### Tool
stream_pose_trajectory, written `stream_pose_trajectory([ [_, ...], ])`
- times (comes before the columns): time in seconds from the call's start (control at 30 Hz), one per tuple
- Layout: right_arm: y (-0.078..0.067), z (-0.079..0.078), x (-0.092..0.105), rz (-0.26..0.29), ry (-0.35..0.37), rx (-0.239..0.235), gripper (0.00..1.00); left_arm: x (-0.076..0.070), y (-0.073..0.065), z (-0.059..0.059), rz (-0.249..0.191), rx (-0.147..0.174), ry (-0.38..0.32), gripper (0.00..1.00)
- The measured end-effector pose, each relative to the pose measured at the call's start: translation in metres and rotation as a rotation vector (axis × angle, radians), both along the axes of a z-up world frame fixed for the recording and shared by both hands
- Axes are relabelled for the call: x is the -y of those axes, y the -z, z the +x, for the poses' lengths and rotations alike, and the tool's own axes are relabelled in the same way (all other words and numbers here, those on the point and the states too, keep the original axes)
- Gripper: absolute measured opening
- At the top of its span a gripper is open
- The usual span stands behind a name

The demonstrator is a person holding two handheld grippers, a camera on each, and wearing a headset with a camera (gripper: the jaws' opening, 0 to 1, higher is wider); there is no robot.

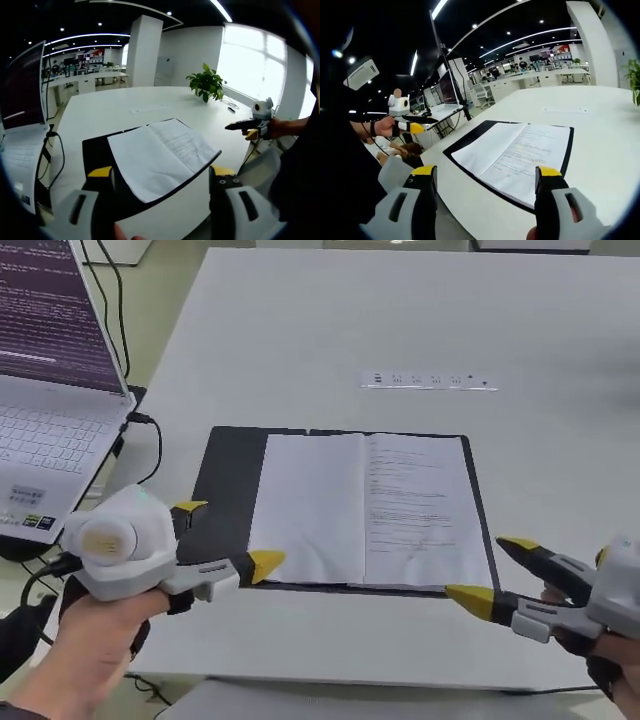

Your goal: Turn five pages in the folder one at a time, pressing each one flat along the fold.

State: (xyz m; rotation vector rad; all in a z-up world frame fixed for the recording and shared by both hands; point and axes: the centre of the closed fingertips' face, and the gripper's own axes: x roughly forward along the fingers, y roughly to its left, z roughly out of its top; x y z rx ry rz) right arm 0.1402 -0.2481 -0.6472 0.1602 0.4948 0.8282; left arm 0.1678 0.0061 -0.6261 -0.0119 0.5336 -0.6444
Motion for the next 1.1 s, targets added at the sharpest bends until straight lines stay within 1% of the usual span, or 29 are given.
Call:
stream_pose_trajectory([
  [0.13,0.000,-0.003,0.003,0.002,0.015,0.000,0.82,0.010,0.002,0.001,-0.009,-0.009,0.018,0.76],
  [0.2,0.001,-0.004,0.005,0.000,0.021,0.001,0.84,0.015,0.004,0.004,-0.004,-0.012,0.033,0.76],
  [0.27,0.002,-0.003,0.007,0.004,0.027,-0.004,0.84,0.021,0.005,0.005,-0.011,-0.014,0.042,0.75],
  [0.3,0.002,-0.004,0.008,0.003,0.031,-0.006,0.85,0.029,0.006,0.006,-0.017,-0.020,0.056,0.75],
  [0.4,0.002,-0.007,0.009,0.009,0.039,-0.013,0.85,0.041,0.010,0.008,-0.008,-0.028,0.092,0.75],
  [0.6,0.002,-0.010,0.015,0.018,0.059,-0.021,0.86,0.074,0.015,0.015,-0.014,-0.039,0.154,0.74],
  [0.67,0.005,-0.011,0.018,0.017,0.065,-0.025,0.86,0.083,0.018,0.019,-0.011,-0.043,0.177,0.74],
  [0.8,0.008,-0.011,0.025,0.021,0.082,-0.027,0.85,0.103,0.022,0.022,0.005,-0.049,0.227,0.73],
  [0.93,0.014,-0.012,0.029,0.015,0.084,-0.046,0.85,0.120,0.026,0.027,0.010,-0.057,0.261,0.73],
  [1.0,0.017,-0.013,0.031,0.013,0.084,-0.054,0.84,0.130,0.031,0.031,0.015,-0.063,0.283,0.73],
  [1.07,0.019,-0.014,0.033,0.015,0.088,-0.061,0.85,0.139,0.033,0.034,0.010,-0.071,0.294,0.73],
  [1.1,0.019,-0.014,0.034,0.016,0.089,-0.063,0.85,0.145,0.034,0.036,0.002,-0.078,0.300,0.73],
])
